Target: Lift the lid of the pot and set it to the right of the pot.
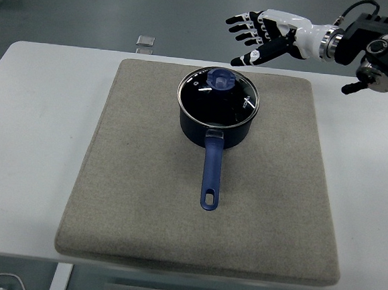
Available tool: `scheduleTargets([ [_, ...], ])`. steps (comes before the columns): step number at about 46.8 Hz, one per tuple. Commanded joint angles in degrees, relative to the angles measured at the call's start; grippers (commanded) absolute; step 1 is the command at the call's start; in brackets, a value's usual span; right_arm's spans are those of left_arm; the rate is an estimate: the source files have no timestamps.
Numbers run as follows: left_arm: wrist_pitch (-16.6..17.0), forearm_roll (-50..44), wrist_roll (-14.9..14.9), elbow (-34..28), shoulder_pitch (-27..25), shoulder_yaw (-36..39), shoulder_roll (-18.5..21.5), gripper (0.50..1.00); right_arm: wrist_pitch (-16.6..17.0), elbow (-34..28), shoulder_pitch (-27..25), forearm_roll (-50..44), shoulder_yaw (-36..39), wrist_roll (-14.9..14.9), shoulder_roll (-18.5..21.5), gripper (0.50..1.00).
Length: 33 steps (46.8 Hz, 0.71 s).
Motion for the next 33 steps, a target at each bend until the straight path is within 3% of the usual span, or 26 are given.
scheduleTargets([
  [1,0.00,0.00,0.07,0.00,0.00,0.00,0.00,1.000,1.15,0.43,1.61,-3.17,-2.14,0.36,-0.03,0.921],
  [16,0.00,0.08,-0.02,0.00,0.00,0.00,0.00,1.000,1.42,2.63,6.10,-12.06,-8.64,0.45,1.46,0.919],
  [33,0.00,0.00,0.07,0.00,0.00,0.00,0.00,1.000,-0.43,2.28,6.89,-17.15,-11.72,0.10,5.07,0.911],
])
